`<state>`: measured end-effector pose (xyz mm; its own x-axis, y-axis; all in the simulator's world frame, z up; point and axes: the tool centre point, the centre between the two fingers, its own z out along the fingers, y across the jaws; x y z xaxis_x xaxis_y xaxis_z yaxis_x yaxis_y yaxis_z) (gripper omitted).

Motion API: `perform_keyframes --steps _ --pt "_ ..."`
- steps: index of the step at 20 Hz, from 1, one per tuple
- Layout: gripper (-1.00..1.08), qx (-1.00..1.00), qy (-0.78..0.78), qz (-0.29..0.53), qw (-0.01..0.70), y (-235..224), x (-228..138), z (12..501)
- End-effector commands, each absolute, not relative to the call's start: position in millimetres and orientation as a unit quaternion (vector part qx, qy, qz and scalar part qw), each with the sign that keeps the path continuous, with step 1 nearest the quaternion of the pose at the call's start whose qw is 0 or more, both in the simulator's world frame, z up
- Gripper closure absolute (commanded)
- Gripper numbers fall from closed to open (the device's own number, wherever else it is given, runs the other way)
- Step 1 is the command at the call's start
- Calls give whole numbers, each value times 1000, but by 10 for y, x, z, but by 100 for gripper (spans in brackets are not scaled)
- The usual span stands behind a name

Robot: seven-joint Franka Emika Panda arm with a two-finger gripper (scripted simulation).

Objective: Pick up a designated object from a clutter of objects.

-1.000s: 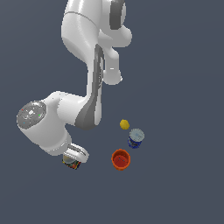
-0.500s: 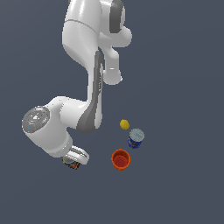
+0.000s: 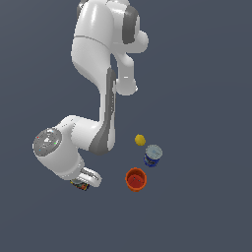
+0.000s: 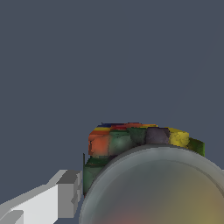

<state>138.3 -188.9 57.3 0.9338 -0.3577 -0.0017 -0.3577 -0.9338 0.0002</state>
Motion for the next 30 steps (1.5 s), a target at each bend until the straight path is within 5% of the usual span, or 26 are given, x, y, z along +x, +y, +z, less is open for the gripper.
perform_keyframes --steps 1,18,30 --pt "108 -983 182 0 0 -1892 1392 580" --pt "108 -983 182 1 0 -1827 1351 645" --pt "108 -983 182 1 0 -1397 1098 1161"
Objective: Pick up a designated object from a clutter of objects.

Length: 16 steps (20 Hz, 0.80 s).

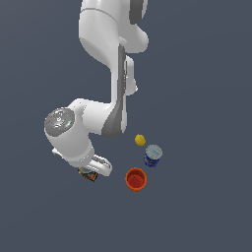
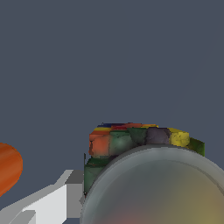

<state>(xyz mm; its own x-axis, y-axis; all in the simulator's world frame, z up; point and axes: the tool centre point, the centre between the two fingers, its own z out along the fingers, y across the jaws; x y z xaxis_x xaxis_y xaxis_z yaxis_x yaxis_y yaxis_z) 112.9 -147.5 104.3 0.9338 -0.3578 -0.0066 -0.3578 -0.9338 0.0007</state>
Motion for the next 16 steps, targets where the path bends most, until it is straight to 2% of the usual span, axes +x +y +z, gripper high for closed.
perform_keyframes --steps 1,16 --pt "108 -983 182 1 0 -1340 1064 1230" --pt "108 -983 181 0 0 -336 486 2461"
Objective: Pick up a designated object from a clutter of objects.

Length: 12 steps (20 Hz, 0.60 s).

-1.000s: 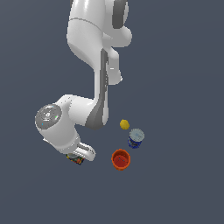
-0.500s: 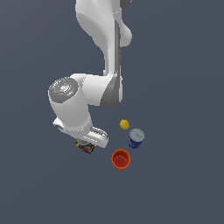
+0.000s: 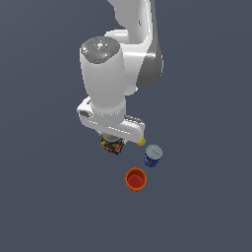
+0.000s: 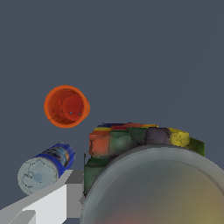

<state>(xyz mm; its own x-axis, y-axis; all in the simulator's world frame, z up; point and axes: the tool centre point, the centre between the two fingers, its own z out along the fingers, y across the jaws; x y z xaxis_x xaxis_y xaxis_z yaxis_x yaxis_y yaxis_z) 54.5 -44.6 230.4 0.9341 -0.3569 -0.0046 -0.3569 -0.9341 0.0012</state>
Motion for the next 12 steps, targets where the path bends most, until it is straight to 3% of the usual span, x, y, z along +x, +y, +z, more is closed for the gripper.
perform_keyframes --steps 1,12 --pt "108 983 -181 0 0 -263 445 2551" --pt "108 983 -182 0 1 457 62 3447"
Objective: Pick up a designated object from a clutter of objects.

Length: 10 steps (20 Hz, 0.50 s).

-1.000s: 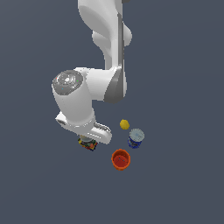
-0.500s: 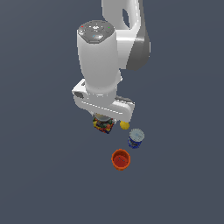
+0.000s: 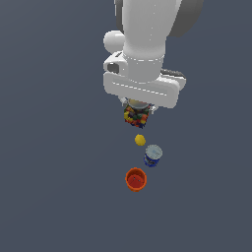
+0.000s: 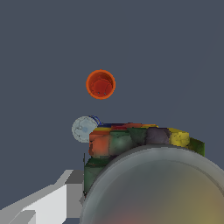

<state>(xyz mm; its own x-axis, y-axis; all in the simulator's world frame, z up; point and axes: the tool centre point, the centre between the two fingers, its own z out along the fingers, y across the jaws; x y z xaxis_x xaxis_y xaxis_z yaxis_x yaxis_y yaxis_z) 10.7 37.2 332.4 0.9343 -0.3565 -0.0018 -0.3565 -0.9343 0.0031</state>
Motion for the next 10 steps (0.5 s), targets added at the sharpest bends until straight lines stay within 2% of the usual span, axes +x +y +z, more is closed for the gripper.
perform_keyframes --steps 1,10 --pt "108 983 -182 0 1 508 38 3510" --pt "108 983 -182 0 1 770 -74 3829"
